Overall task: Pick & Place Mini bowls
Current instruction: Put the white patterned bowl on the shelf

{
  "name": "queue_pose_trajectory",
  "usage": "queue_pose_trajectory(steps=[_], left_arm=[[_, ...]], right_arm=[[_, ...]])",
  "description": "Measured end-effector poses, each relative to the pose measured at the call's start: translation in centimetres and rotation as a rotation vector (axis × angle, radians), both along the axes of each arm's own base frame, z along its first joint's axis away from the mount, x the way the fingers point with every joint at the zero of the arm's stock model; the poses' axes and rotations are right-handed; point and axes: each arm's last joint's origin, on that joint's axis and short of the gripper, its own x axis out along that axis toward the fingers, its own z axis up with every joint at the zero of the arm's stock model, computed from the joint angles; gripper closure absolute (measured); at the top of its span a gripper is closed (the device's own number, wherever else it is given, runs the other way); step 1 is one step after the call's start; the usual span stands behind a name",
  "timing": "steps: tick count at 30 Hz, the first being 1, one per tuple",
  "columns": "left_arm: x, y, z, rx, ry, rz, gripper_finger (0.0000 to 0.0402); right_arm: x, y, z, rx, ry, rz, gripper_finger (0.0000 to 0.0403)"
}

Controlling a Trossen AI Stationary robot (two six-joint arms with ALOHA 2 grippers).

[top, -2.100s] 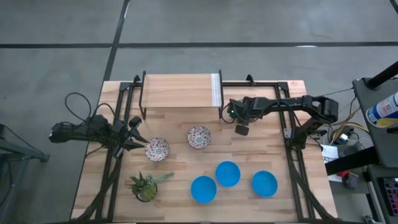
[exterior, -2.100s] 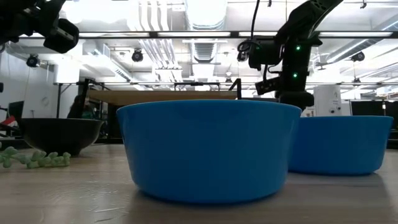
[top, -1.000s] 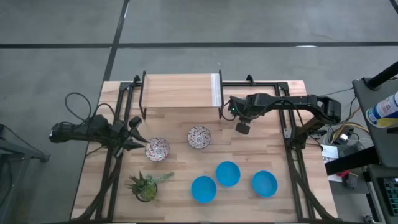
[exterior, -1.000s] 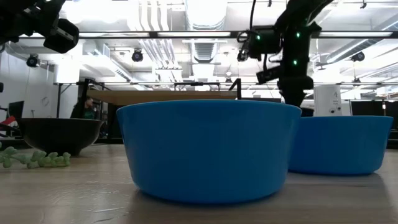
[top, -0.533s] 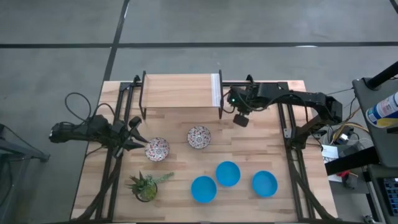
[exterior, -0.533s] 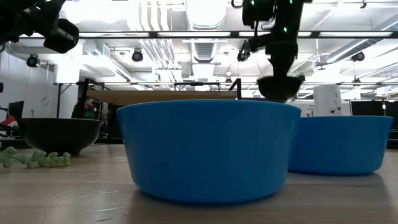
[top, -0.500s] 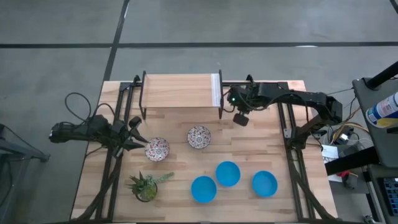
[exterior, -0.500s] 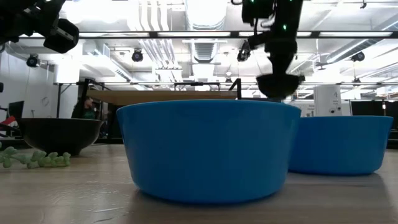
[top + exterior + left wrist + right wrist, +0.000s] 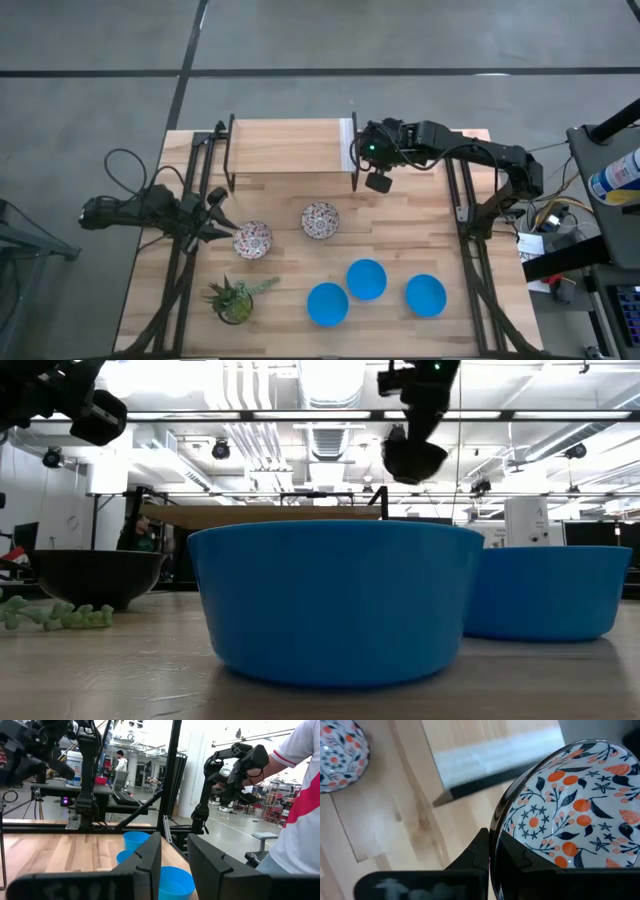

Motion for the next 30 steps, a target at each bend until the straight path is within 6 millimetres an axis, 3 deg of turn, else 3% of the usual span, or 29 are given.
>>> queue_pose_trajectory(steps=[9, 13, 21, 30], left_arm=[[0.0, 0.0, 0.0, 0.0, 0.0, 0.0, 0.0312], [0.0, 0.0, 0.0, 0.0, 0.0, 0.0, 0.0312], [0.0, 0.0, 0.0, 0.0, 0.0, 0.0, 0.0312], [0.0, 0.0, 0.0, 0.0, 0.0, 0.0, 0.0312]], right_arm=[[3.9, 0.1, 1.4, -0.087, 0.021, 0.163, 0.039], [6.2, -0.4, 1.1, -0.102, 0.039, 0.202, 0.039], [10.2, -1.5, -1.2, -0.076, 0.143, 0.229, 0.039], [12.9, -2.2, -3.6, -0.019, 0.16, 0.27, 0.039]])
